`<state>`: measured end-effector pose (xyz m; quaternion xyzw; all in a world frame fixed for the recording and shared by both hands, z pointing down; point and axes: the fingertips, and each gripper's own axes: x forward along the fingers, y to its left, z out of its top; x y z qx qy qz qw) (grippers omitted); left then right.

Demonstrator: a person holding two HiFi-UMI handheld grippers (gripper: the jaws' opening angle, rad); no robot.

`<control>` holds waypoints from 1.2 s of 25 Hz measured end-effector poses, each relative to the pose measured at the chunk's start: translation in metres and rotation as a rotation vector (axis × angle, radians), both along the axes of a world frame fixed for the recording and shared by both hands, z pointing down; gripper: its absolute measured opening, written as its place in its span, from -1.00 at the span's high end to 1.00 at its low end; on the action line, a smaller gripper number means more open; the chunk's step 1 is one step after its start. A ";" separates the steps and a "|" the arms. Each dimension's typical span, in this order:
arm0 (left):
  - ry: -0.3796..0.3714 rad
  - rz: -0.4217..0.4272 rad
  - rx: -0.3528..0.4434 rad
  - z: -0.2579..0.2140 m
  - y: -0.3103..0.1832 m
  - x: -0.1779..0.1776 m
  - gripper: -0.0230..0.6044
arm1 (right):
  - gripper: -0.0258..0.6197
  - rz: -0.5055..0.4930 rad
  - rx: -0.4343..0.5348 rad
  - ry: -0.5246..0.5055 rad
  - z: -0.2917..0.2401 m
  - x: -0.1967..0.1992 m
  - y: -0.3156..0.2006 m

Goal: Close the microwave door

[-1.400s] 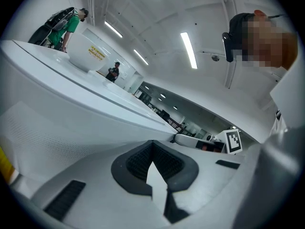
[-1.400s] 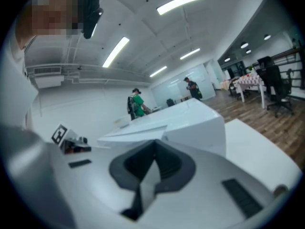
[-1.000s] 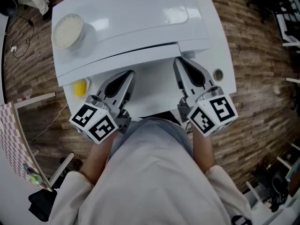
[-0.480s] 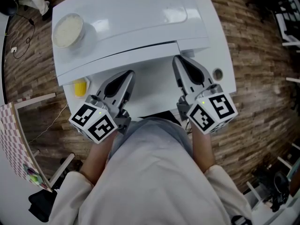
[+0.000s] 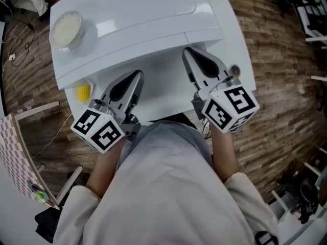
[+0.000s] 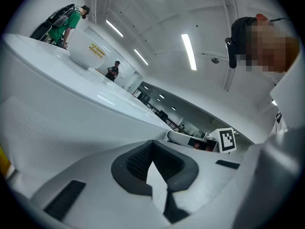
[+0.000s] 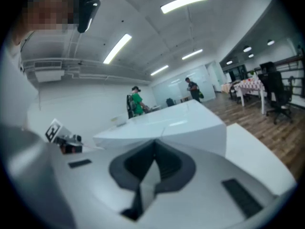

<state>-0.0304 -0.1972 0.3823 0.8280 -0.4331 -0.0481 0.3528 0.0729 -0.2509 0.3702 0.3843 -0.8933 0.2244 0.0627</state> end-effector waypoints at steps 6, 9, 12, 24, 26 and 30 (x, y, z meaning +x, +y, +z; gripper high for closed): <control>-0.008 0.034 0.004 0.001 0.009 0.008 0.87 | 0.85 -0.030 -0.009 -0.009 -0.001 0.014 0.017; -0.005 0.045 -0.001 0.002 0.015 0.012 0.87 | 0.85 -0.016 -0.013 -0.011 -0.004 0.030 0.024; -0.005 0.071 -0.004 0.002 0.020 0.020 0.87 | 0.85 0.000 -0.031 -0.057 -0.010 0.047 0.029; 0.000 0.096 0.010 -0.010 0.029 0.037 0.87 | 0.85 0.048 0.010 -0.055 -0.043 0.077 0.066; 0.005 0.093 0.013 -0.013 0.030 0.038 0.87 | 0.85 0.057 0.016 -0.037 -0.043 0.077 0.073; 0.011 0.097 0.021 -0.016 0.029 0.042 0.87 | 0.85 0.070 0.010 -0.012 -0.040 0.079 0.084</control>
